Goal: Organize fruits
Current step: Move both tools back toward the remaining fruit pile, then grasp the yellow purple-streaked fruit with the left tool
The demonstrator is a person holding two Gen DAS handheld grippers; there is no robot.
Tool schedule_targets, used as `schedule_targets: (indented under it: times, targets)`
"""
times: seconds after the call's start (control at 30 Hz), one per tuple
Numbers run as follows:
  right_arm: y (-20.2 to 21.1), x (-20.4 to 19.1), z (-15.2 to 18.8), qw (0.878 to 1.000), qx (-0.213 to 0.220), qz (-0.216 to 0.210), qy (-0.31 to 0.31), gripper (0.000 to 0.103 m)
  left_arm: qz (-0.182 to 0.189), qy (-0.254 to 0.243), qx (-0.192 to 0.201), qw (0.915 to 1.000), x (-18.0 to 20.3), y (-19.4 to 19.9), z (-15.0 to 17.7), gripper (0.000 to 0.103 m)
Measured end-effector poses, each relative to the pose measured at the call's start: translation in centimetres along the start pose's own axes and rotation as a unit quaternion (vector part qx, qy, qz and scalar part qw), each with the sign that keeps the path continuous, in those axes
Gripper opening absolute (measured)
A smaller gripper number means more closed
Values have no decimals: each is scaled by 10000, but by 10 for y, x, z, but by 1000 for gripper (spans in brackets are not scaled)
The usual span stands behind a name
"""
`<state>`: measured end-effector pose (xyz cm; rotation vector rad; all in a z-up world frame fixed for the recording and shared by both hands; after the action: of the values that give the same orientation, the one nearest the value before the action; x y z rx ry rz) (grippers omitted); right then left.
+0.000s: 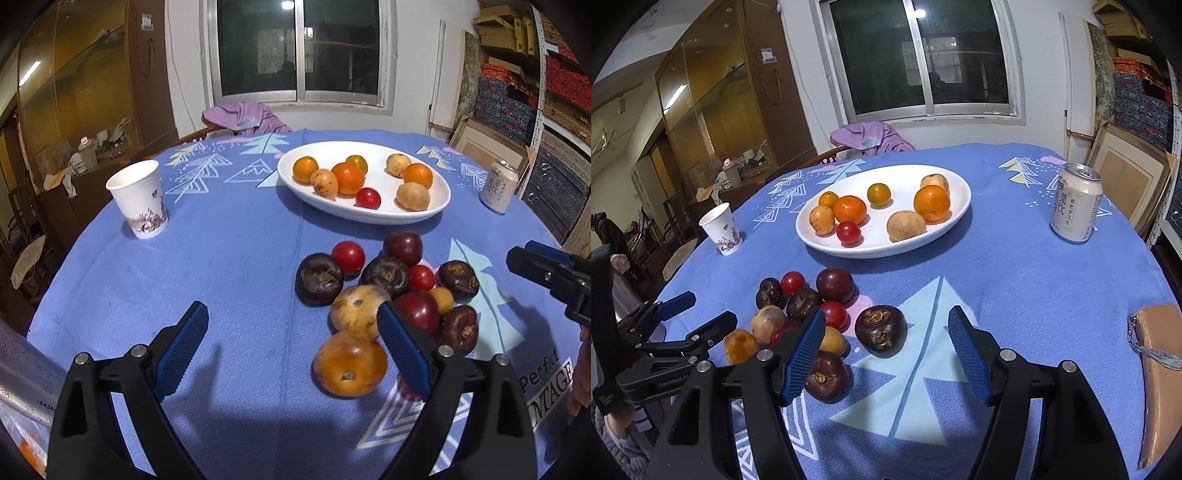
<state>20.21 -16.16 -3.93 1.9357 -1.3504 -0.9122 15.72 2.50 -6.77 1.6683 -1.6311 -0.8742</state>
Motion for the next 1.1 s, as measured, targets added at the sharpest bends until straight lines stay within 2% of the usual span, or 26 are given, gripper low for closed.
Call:
schedule_targets:
  times: [0.17, 0.33, 0.6, 0.87, 1.1]
  targets:
    - [0, 1, 1, 9999, -61, -79, -71, 76, 196, -10, -165, 9997, -1, -3, 13, 91]
    - [2, 0, 1, 9999, -39, -139, -81, 76, 249, -417, -85, 9988, 17, 2, 26, 91]
    - [0, -3, 2, 9999, -91, -142, -17, 76, 414, -693, -173, 9966, 31, 1, 32, 91]
    - [0, -1, 1, 9998, -95, -166, -56, 76, 407, -408, -161, 9982, 18, 1, 28, 91]
    - [0, -2, 2, 9998, -108, -153, -24, 76, 454, -756, -237, 9958, 35, -3, 33, 90]
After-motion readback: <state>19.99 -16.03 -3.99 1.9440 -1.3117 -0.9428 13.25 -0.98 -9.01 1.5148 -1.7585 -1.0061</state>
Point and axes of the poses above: each gripper's, at about its wrist camera, not at the fingertips, and y roughly against the way its jaws point, x to its right, z to its underside, the point moved 8 cm from there along -y, roughly the way its jaws point, and after that the axes turned 12 degrees about -x, right-handed, at the moved point
